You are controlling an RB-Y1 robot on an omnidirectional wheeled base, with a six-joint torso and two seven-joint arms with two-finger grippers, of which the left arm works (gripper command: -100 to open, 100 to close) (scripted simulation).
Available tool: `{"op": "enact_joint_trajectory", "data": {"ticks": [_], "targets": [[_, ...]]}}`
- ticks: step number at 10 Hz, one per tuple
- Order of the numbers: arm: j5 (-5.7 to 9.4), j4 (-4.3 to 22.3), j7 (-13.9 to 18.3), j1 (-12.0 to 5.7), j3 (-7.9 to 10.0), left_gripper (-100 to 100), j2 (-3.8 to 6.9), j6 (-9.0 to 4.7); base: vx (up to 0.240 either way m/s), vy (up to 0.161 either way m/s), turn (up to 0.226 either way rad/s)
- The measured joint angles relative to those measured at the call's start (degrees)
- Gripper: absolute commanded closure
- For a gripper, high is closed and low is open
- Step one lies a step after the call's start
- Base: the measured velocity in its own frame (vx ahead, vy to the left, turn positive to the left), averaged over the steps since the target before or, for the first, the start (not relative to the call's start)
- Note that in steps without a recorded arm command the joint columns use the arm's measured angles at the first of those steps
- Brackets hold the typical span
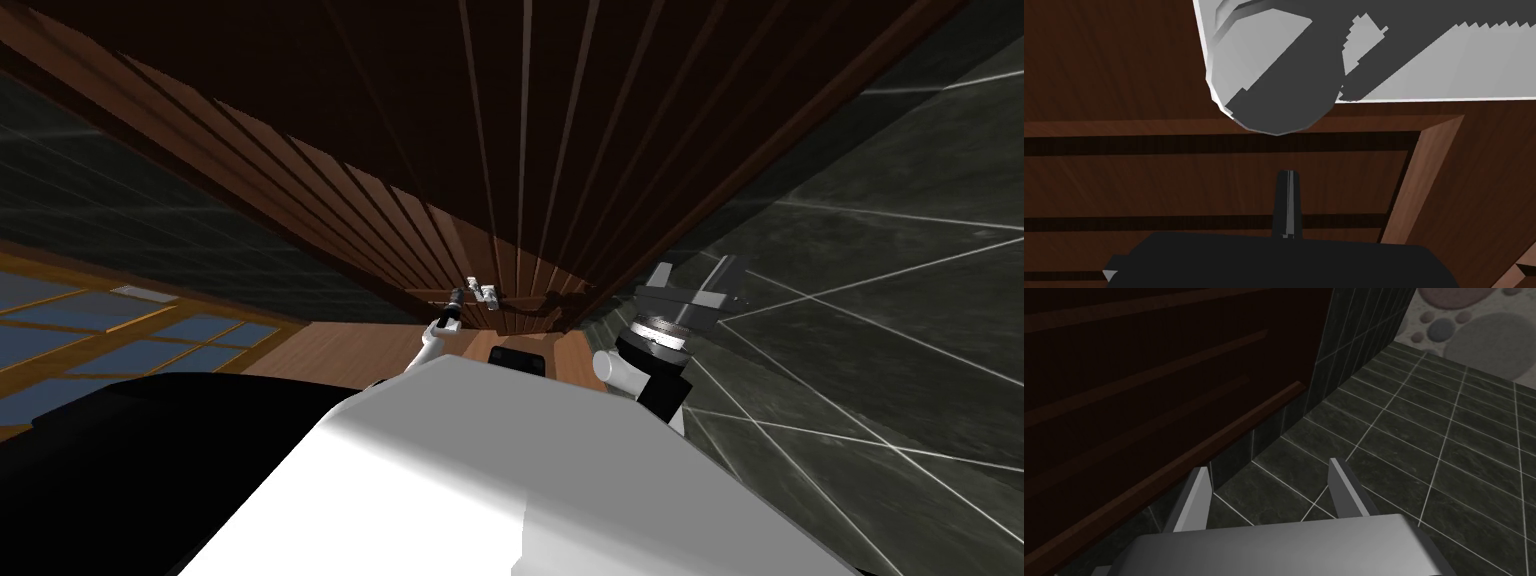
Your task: Pull the door open
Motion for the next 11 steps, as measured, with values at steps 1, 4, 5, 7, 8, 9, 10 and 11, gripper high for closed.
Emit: {"op": "enact_joint_trajectory", "data": {"ticks": [1,4,5,7,8,9,10,11], "targets": [[0.19,0.26,0.28,0.94,0.86,-100,1.02,-0.16,-0.207,-0.007,0.038],[0.32,-0.39,0.64,2.27,0.60,-100,1.07,-0.40,-0.191,-0.072,0.018],[0.37,-0.64,0.82,2.60,0.37,-100,1.09,-0.50,-0.197,-0.018,0.004],[0.36,-1.73,1.06,3.31,-0.34,-100,0.76,-0.64,-0.164,-0.057,-0.106],[0.19,-3.35,0.99,3.21,-1.19,-100,-0.03,-0.19,-0.038,-0.158,-0.186],[0.14,-2.92,1.18,2.40,-2.11,-100,-0.19,-0.75,-0.007,-0.075,-0.018],[0.14,-2.80,1.25,2.30,-2.23,-100,-0.21,-0.98,-0.078,0.048,0.203],[0.33,-2.02,1.35,2.66,-1.36,-100,0.53,-1.10,-0.095,0.105,0.195]]}}
